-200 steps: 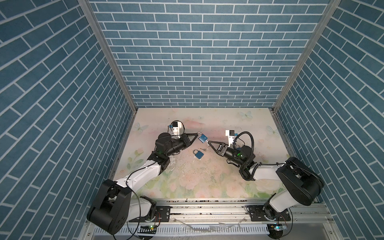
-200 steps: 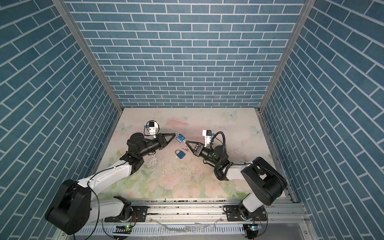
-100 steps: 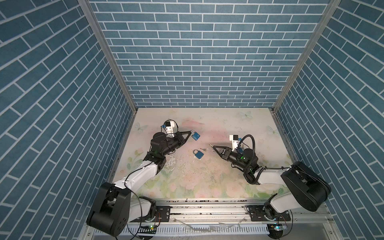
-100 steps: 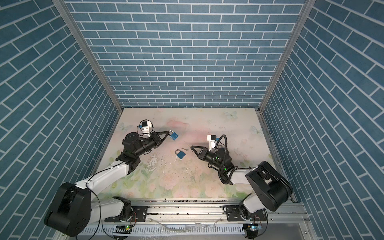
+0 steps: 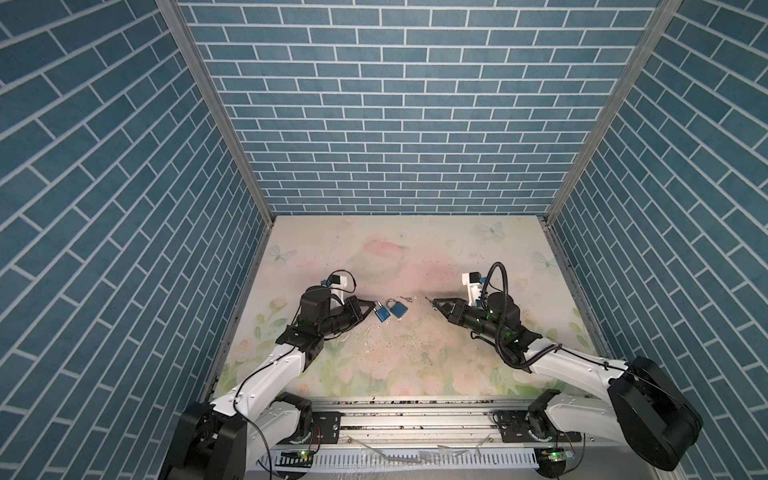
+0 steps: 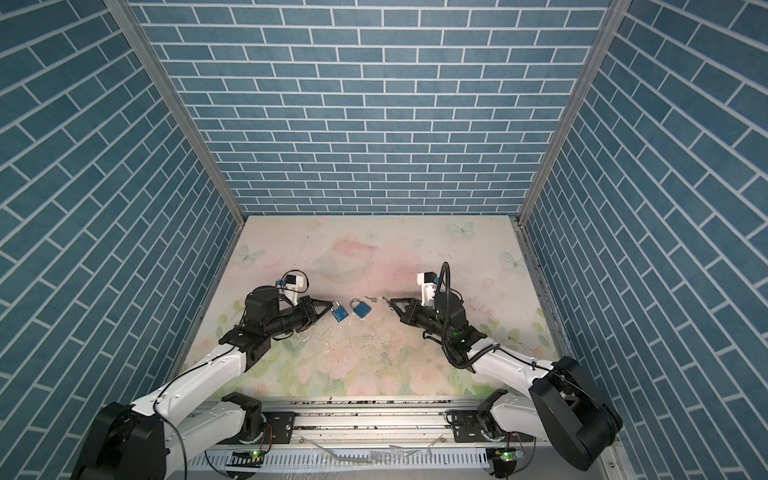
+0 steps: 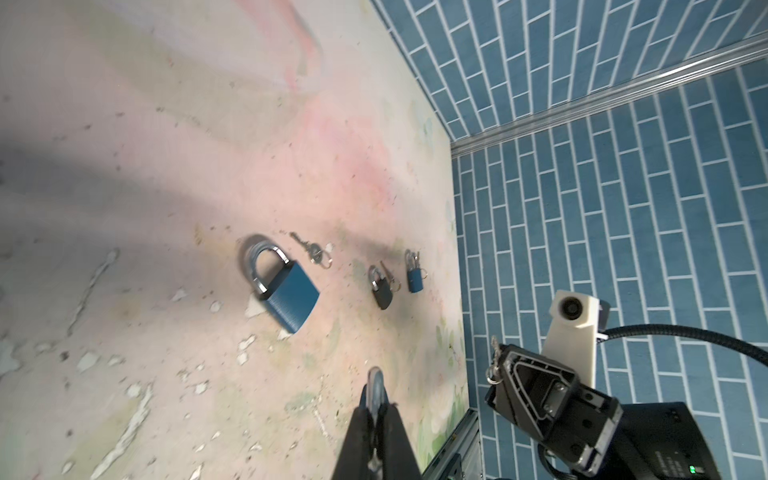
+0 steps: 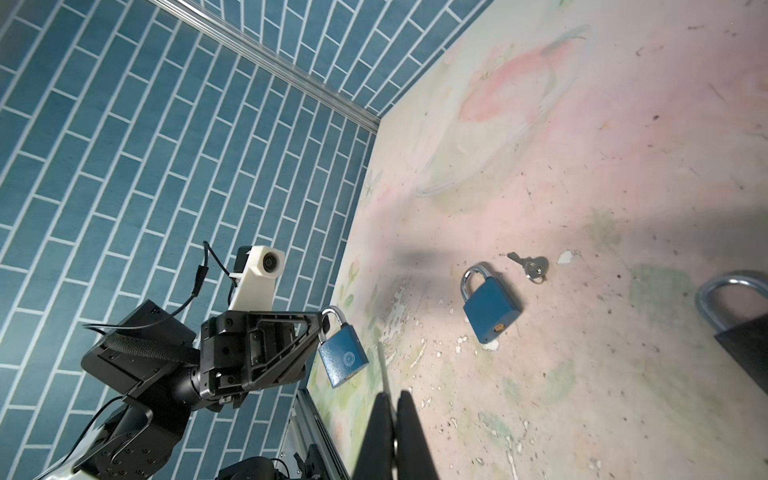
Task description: Lock with the key
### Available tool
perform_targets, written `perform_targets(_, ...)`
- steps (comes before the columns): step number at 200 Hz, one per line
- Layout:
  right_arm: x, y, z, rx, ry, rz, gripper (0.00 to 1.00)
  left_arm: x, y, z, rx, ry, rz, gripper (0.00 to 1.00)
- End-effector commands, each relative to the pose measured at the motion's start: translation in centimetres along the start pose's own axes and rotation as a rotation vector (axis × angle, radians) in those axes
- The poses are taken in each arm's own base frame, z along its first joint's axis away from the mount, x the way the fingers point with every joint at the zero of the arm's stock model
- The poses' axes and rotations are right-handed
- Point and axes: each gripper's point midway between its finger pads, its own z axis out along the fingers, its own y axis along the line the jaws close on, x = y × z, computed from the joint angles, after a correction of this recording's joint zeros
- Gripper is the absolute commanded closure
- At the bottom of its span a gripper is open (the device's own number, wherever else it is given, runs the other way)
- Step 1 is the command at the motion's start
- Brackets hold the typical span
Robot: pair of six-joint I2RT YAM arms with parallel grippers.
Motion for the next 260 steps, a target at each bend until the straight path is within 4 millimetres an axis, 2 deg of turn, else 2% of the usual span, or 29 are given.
perform_targets(1,0.2,-0.6,0.5,0.033,0.023,-0.017,1.00,0.7,0.5,-0.3,0.003,0.015,0.016,1.00)
perform_targets(32,1.1,-1.2,1.4,0.058,0.053,-0.016,1.00,2.2,2.6,-0.6,-0.046,0.038,-0.002,1.00)
perform_targets(81,1.9,-0.7,2.8,0.048,0.087,-0.023,1.00,3.7,6.4,-0.6,-0.146,0.055,-0.038,1.00)
perform_targets(148,3.5,-0.6,4.8,0.055,0.137,-0.030,1.00,3.6,8.7,-0.4,-0.225,0.054,-0.015,1.00)
perform_targets(203,4.6,-0.3,7.0,0.070,0.159,-0.043,1.00,4.8,10.8,0.2,-0.257,0.091,-0.045,1.00)
perform_targets(260,5.8,0.3,9.4,0.083,0.184,-0.059,1.00,5.5,12.6,-0.5,-0.337,0.096,-0.067,0.98)
